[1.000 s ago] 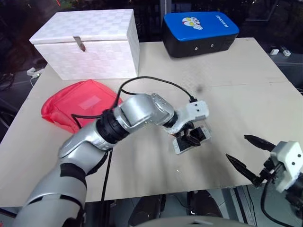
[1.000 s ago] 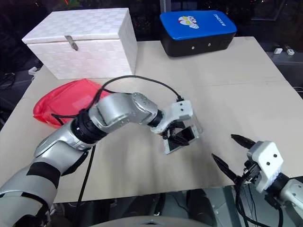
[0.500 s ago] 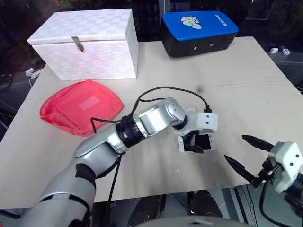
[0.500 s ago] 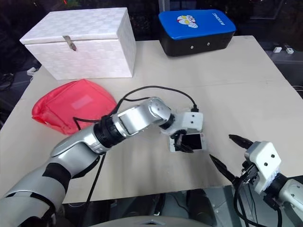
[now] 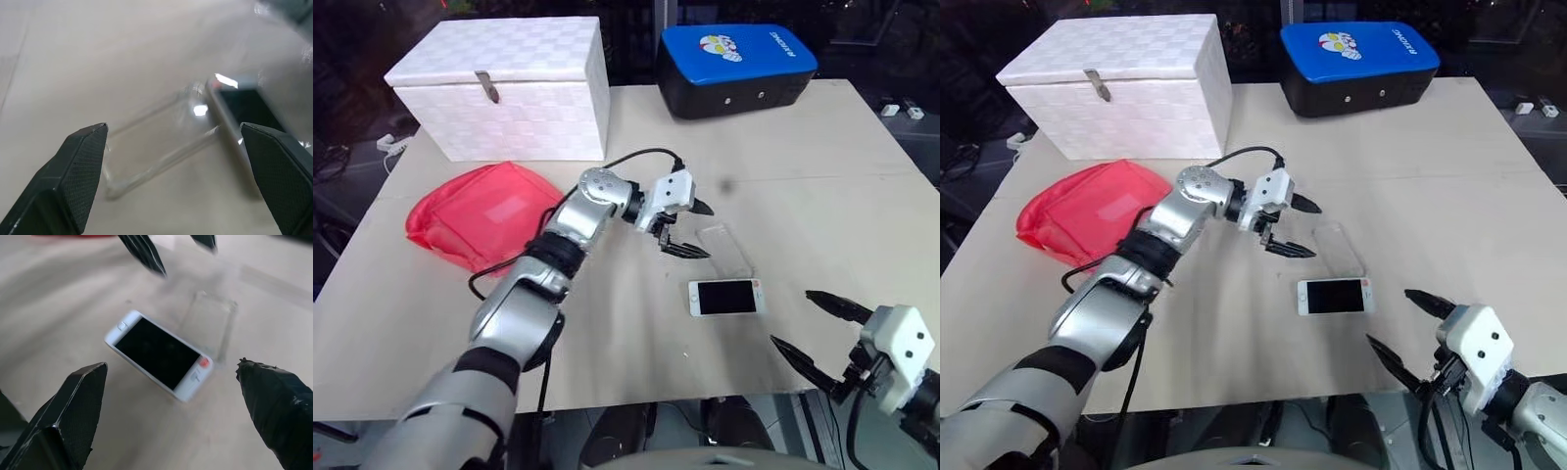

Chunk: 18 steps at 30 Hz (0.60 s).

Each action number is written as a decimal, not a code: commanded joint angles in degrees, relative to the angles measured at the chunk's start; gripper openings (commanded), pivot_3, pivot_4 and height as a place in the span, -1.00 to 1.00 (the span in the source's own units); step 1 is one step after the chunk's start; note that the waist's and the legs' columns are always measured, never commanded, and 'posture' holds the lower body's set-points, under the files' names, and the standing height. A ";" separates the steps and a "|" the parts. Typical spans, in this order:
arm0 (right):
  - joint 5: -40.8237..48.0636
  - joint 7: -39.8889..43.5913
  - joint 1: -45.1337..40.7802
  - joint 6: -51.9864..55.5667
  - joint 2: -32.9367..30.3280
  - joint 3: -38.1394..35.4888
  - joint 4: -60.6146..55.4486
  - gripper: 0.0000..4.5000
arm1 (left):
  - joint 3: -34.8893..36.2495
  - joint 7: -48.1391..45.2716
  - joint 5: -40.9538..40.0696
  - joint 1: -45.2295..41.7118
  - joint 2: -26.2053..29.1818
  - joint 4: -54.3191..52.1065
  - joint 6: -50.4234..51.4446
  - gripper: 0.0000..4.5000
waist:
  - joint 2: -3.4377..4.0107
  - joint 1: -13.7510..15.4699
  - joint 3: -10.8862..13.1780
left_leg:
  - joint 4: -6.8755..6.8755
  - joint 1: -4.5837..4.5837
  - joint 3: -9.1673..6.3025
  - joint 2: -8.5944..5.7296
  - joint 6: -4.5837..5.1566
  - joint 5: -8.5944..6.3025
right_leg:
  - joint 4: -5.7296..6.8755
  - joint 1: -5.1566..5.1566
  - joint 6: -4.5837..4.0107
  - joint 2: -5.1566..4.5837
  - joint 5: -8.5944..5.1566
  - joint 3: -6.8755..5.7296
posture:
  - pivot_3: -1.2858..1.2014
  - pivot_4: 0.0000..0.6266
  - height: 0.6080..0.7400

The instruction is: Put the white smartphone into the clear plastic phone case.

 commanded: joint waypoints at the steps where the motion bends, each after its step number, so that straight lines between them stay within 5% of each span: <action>1: -0.44 -2.05 1.90 -1.56 0.46 -0.49 -3.10 1.00 | -0.34 2.78 7.84 -4.90 -3.43 13.20 -13.18 0.96 | -0.01 -0.10 0.01 | 0.00 -0.01 0.01 0.00 0.04 -0.02 | 0.00 0.00 0.00 -0.02 0.00 0.01 | 0.03 -0.52 1.00; 8: -1.36 -6.36 8.96 -9.09 -0.59 1.94 -3.14 1.00 | -2.75 10.27 20.28 -8.17 -8.48 23.16 -21.24 0.86 | -0.03 -0.58 0.01 | -0.01 -0.03 0.00 -0.04 0.09 -0.05 | 0.00 -0.01 0.03 -0.02 -0.02 0.00 | 0.03 -0.52 1.00; 11: -1.55 -8.63 10.80 -11.33 -1.36 3.08 -3.14 1.00 | -2.40 11.82 22.80 -8.19 -10.48 24.61 -19.73 0.38 | -0.02 -0.58 -0.01 | 0.04 0.03 -0.01 -0.06 0.11 -0.06 | 0.01 0.08 0.10 -0.01 0.01 -0.02 | 0.03 -0.52 1.00; 17: -1.91 -12.79 12.64 -14.52 -4.35 6.31 -3.14 1.00 | 1.59 7.31 22.63 -7.85 -11.37 25.49 -15.05 -0.89 | -0.02 -0.81 -0.01 | 0.18 0.10 -0.07 -0.13 0.15 -0.06 | 0.05 0.23 0.18 0.11 0.05 -0.11 | 0.03 -0.52 1.00; 18: -1.92 -13.44 12.71 -14.82 -4.88 6.86 -3.14 1.00 | 2.23 6.59 22.62 -7.83 -11.15 25.47 -14.53 -0.97 | -0.02 -0.94 -0.01 | 0.20 0.09 -0.07 -0.13 0.15 -0.06 | 0.06 0.23 0.18 0.11 0.05 -0.11 | 0.03 -0.52 1.00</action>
